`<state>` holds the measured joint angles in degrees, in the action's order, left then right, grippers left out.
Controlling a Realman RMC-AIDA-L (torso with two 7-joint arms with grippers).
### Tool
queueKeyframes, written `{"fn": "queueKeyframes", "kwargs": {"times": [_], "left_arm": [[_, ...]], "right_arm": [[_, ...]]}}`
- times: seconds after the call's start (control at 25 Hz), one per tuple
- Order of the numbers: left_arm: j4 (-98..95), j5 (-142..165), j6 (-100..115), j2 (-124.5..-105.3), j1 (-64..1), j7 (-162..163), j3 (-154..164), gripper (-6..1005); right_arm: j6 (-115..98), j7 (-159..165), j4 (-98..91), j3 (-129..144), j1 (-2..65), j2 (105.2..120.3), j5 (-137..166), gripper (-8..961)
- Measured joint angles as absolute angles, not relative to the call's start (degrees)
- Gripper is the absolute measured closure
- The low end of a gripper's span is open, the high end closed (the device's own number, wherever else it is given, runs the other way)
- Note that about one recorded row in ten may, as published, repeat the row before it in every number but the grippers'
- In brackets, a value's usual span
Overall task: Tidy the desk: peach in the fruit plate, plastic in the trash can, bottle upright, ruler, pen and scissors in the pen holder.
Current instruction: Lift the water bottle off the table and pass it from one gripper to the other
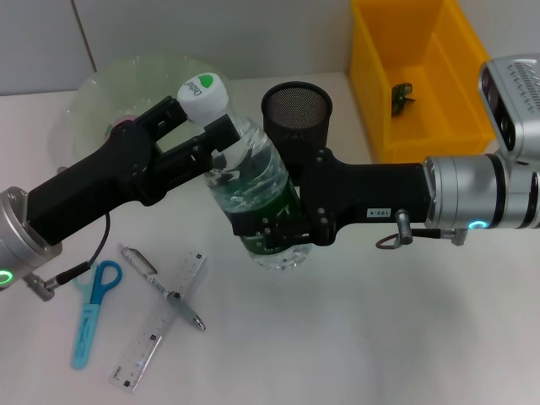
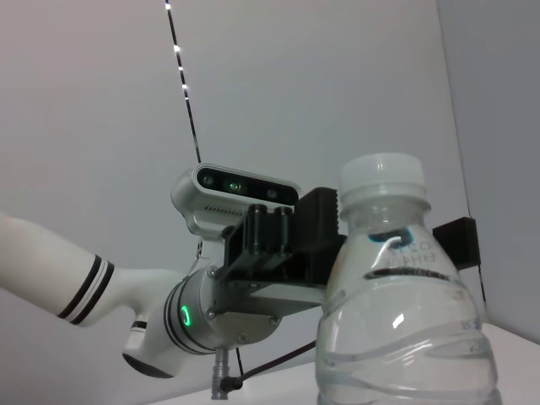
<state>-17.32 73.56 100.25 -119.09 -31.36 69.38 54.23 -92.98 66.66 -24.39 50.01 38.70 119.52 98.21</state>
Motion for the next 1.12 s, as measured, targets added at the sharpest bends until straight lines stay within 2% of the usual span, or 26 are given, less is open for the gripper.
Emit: {"fn": "queueKeyframes", "kwargs": {"times": [0.4, 0.84, 1.04, 1.12], "left_arm": [[-17.14, 73.59, 100.43, -119.09, -31.86, 69.04, 54.38, 184], [-17.14, 73.61, 100.47, -119.09, -32.27, 69.01, 55.19, 295], [-17.14, 73.57, 100.46, -119.09, -32.34, 68.99, 55.2, 499], [-17.14, 73.57, 100.46, -119.09, -32.34, 68.99, 55.2, 501]], "right_arm": [[-92.98, 66.64, -23.87, 50.01, 38.75, 119.53, 98.23, 154], [-92.94, 66.62, -23.7, 50.87, 38.76, 119.53, 98.43, 149], [-92.5, 66.62, -23.63, 51.24, 38.76, 119.53, 98.38, 146], [-92.4, 66.62, -23.63, 51.45, 38.76, 119.53, 98.27, 145]]}}
